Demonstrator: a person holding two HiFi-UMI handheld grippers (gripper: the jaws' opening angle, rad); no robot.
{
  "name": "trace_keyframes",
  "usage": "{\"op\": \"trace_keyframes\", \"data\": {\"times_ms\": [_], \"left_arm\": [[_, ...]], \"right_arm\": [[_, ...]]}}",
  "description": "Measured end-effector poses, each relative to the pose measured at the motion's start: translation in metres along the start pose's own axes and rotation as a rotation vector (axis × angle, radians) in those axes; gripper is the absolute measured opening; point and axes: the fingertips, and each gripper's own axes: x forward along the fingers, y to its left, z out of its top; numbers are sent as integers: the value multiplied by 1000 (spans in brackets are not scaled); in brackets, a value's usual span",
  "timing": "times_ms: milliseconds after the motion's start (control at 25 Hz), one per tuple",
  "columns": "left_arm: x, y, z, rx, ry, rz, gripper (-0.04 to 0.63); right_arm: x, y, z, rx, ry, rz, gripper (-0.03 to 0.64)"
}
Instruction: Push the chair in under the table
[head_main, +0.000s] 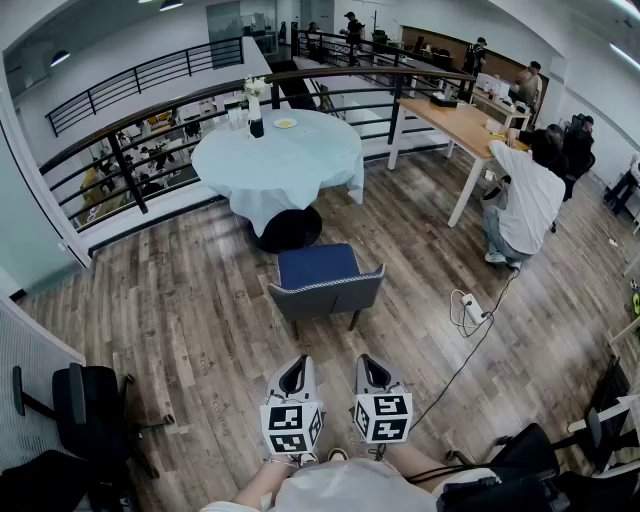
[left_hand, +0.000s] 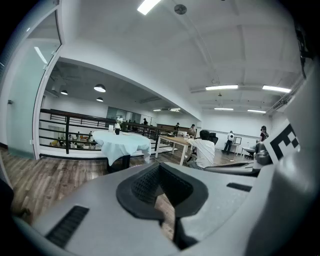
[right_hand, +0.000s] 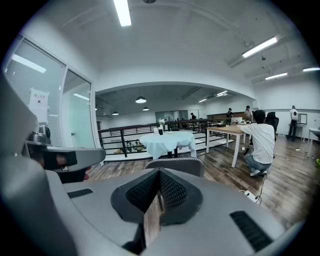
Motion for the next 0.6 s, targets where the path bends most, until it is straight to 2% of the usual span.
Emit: {"op": "trace_keyframes", "data": {"times_ms": [600], "left_arm": [[-10, 9, -16, 2, 32, -5, 2]], "right_arm": [[0, 6, -18, 46, 30, -22, 15]]}}
